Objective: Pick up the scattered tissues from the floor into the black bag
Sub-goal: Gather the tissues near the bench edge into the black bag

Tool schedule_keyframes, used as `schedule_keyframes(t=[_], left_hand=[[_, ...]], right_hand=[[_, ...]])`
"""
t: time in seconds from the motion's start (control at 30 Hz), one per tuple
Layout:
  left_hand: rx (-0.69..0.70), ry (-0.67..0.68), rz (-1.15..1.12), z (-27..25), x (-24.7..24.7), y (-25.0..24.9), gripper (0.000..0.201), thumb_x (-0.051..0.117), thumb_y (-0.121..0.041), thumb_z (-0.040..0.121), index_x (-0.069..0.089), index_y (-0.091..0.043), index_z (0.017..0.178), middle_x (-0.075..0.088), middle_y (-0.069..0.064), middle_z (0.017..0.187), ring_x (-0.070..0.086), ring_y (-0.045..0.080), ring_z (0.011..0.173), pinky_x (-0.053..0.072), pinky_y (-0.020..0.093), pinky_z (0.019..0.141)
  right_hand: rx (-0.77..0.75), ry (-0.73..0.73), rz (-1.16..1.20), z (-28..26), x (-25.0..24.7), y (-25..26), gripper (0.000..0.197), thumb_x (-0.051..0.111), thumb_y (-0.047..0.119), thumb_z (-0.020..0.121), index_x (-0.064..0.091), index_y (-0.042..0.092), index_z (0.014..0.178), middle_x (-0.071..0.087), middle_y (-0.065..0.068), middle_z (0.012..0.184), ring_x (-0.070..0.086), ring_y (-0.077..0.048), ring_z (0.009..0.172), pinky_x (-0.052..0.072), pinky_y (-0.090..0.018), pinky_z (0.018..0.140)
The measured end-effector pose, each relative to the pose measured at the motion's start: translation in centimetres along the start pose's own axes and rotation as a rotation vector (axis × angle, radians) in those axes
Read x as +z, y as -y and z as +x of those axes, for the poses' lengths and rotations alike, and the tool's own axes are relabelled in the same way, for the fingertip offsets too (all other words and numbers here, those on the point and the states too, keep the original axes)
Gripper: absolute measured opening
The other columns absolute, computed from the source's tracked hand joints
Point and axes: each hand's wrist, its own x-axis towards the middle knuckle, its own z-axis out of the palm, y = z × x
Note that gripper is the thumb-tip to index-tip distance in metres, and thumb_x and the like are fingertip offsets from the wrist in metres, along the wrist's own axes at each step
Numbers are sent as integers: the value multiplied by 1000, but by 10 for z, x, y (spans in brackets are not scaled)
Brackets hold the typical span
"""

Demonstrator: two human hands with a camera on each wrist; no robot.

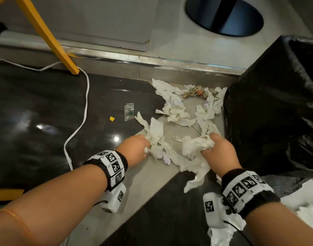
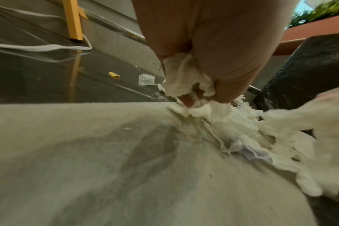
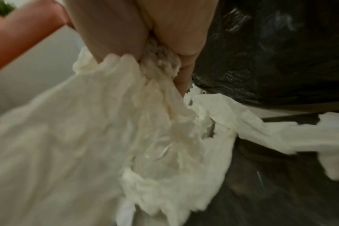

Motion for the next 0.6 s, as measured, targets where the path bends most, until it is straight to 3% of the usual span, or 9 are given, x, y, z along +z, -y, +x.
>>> schedule_keyframes(t=[0.07, 0.13, 0.2, 0.3, 0.37, 0.47, 0.53, 0.6], left_hand=[[-25, -12, -33, -3, 0, -2, 17, 50, -11, 85, 62, -6, 96, 57, 12, 109, 57, 30, 98, 44, 33, 79], [-32, -30, -69, -7, 1, -3, 17, 51, -14, 85, 59, -10, 99, 56, 11, 109, 57, 30, 98, 44, 34, 78], [-11, -44, -103, -10, 2, -4, 24, 56, -19, 83, 54, -15, 107, 56, 9, 110, 57, 30, 100, 44, 35, 79], [29, -18, -111, -12, 4, -10, 50, 61, -26, 84, 42, -26, 131, 55, 6, 118, 57, 28, 105, 43, 33, 82], [57, -5, -67, -10, 6, -14, 60, 59, -31, 86, 31, -33, 139, 55, 6, 121, 58, 27, 105, 46, 35, 84], [73, 64, 21, -3, 10, -23, 72, 52, -36, 89, 10, -42, 146, 56, 9, 118, 60, 28, 100, 50, 37, 80], [80, 101, 54, 2, 12, -31, 73, 49, -39, 91, 0, -47, 145, 56, 10, 114, 61, 28, 96, 50, 37, 76], [70, 139, 74, 7, 16, -36, 69, 46, -39, 92, 2, -47, 145, 57, 12, 115, 62, 29, 96, 51, 37, 75]], right_hand=[[-20, -68, 76, 2, -13, 7, 14, 57, 5, 84, 55, 15, 95, 57, 5, 74, 53, -6, 66, 39, -15, 55], [-55, -118, 174, 2, -27, 17, 24, 61, 11, 86, 56, 21, 107, 57, 12, 82, 52, 2, 73, 39, -10, 61], [-115, -155, 221, 1, -39, 27, 29, 71, 20, 80, 60, 21, 107, 61, 10, 89, 56, -1, 79, 40, -10, 67], [-93, -135, 194, 1, -49, 32, 41, 84, 31, 63, 59, 14, 91, 63, 4, 83, 58, -9, 77, 48, -23, 68], [-101, -90, 91, 2, -48, 30, 32, 83, 21, 66, 59, 8, 83, 63, -3, 77, 59, -16, 72, 49, -29, 64], [-160, -71, -67, 2, -40, 23, 16, 64, 7, 79, 53, 4, 68, 55, -8, 65, 52, -20, 62, 39, -27, 52], [-151, -26, -97, 0, -34, 14, 11, 58, 5, 82, 54, 3, 72, 56, -7, 67, 51, -18, 61, 38, -25, 51], [-108, 10, -54, -2, -29, 6, 4, 57, 7, 84, 55, 10, 84, 57, 1, 71, 53, -10, 64, 40, -18, 53]])
